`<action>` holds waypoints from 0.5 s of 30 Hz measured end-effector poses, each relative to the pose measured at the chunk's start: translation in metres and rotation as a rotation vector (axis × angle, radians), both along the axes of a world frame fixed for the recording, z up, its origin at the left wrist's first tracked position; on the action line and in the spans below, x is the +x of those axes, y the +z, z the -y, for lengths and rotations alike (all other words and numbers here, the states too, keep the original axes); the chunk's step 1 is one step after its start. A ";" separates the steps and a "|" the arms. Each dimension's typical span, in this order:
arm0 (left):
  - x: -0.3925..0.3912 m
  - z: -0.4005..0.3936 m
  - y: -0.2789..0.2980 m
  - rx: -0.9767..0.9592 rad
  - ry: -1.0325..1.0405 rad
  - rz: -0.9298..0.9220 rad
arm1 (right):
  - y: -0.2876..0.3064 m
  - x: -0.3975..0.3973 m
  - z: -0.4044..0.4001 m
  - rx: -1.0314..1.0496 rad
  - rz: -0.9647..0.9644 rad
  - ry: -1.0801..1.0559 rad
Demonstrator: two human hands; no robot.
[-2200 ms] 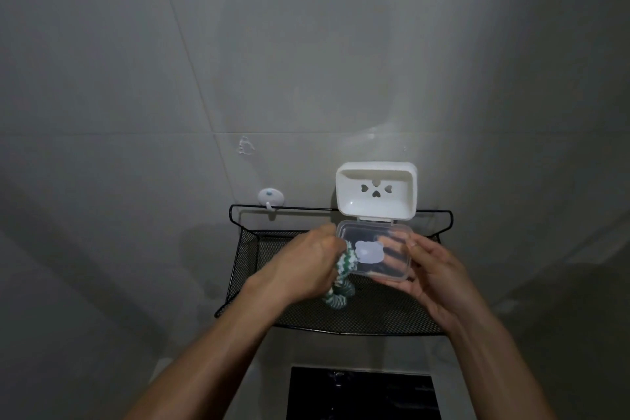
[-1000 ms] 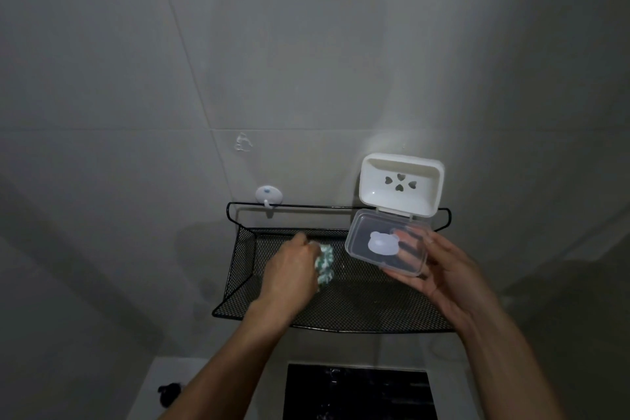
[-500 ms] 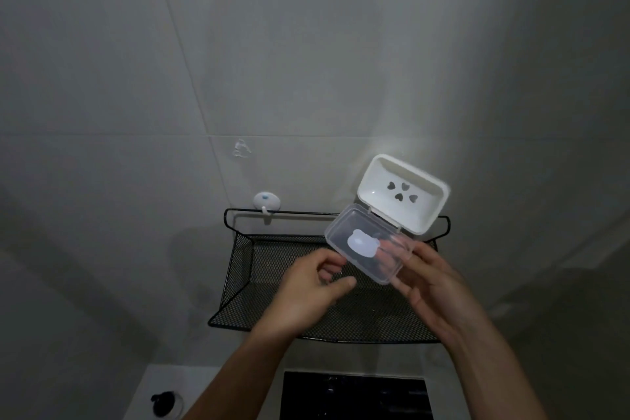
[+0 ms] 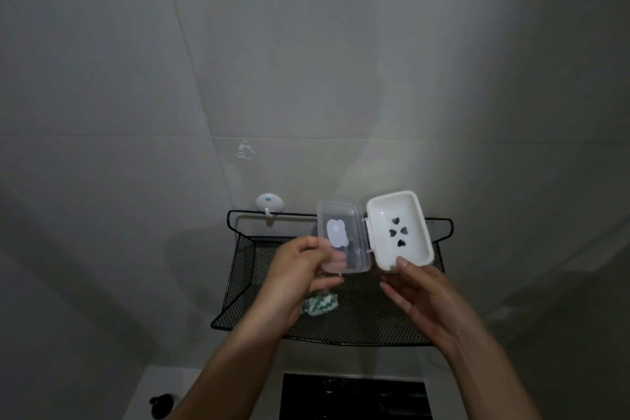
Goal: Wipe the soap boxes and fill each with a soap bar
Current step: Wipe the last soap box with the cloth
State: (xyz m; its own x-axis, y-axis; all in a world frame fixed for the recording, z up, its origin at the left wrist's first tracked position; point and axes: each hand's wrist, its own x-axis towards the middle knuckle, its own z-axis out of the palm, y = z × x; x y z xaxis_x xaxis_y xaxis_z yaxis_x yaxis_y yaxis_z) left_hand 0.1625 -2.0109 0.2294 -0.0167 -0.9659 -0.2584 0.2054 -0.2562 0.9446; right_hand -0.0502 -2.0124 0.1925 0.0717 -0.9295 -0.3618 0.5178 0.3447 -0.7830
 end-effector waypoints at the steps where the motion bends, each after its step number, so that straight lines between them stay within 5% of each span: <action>1: 0.007 0.004 0.000 -0.004 0.015 0.036 | -0.001 -0.004 0.000 0.006 -0.006 -0.016; 15: 0.031 0.028 0.009 -0.128 0.034 0.327 | -0.003 0.000 -0.006 -0.001 -0.287 0.125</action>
